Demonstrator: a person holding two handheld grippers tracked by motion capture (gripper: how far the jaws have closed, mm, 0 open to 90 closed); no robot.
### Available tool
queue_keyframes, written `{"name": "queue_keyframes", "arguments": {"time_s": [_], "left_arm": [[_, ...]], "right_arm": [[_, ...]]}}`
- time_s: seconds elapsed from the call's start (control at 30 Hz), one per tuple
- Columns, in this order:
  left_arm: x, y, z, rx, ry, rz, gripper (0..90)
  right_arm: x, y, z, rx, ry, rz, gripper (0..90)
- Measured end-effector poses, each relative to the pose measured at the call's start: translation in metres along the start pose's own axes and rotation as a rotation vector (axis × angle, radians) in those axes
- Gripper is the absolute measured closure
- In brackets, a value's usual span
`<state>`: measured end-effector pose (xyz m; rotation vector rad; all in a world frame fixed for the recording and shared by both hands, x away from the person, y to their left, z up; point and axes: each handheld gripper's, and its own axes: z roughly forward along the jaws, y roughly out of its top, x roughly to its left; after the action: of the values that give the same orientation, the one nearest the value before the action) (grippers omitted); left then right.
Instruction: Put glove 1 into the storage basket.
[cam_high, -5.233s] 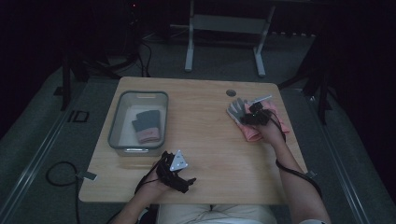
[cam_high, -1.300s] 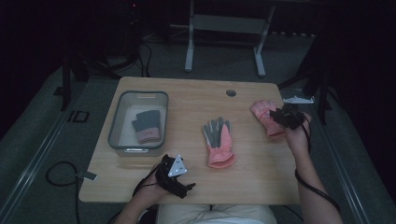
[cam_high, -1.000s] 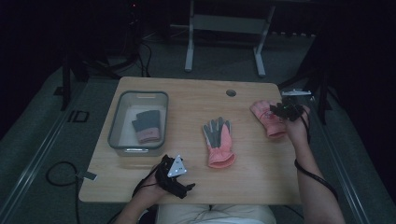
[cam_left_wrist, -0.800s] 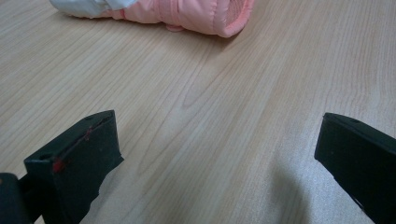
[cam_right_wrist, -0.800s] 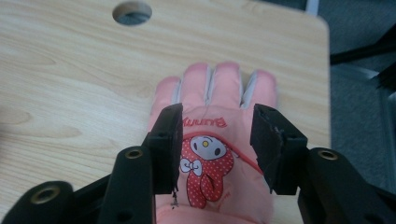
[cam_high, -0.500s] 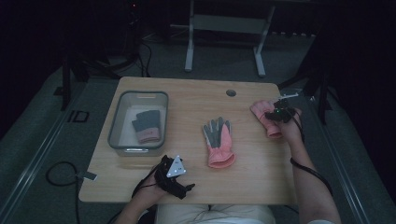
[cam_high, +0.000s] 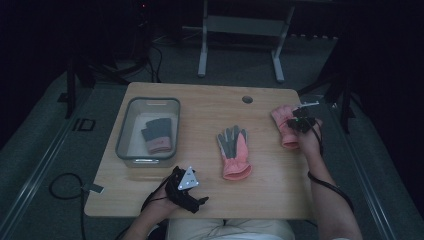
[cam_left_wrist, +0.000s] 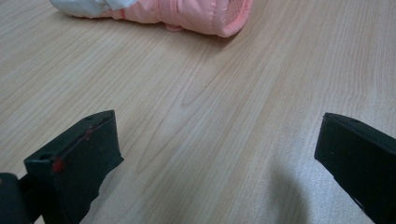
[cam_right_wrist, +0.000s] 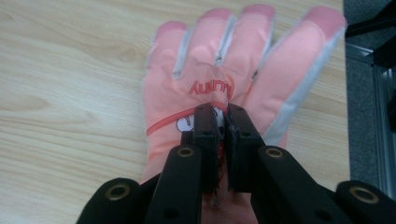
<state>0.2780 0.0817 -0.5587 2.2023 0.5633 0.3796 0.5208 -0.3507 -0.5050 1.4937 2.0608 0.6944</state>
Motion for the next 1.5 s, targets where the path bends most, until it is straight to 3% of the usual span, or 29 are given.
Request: {"name": "queue_keyframes", "arguments": {"time_s": [0.27, 0.47, 0.73, 0.83, 1.17, 1.5], "left_arm": [[-0.002, 0.0, -0.001, 0.001, 0.001, 0.004, 0.0], [-0.001, 0.0, 0.0, 0.0, 0.001, 0.004, 0.0], [-0.001, 0.001, 0.0, 0.001, 0.004, 0.02, 0.0], [-0.001, 0.001, -0.001, -0.005, 0.002, 0.022, 0.0], [-0.003, 0.0, -0.001, -0.011, 0.009, 0.042, 0.0], [-0.002, 0.0, 0.0, -0.016, 0.007, 0.035, 0.0]], "right_arm": [[0.012, 0.004, -0.053, -0.072, -0.01, 0.032, 84.6], [0.027, -0.004, -0.097, -0.126, 0.021, 0.072, 84.7], [0.052, -0.029, -0.124, -0.143, 0.026, 0.121, 84.7], [0.056, -0.036, -0.129, -0.141, 0.018, 0.115, 84.7], [0.062, -0.065, -0.135, -0.141, 0.01, 0.179, 84.5], [0.08, -0.087, -0.09, -0.047, 0.03, 0.169, 83.7]]}}
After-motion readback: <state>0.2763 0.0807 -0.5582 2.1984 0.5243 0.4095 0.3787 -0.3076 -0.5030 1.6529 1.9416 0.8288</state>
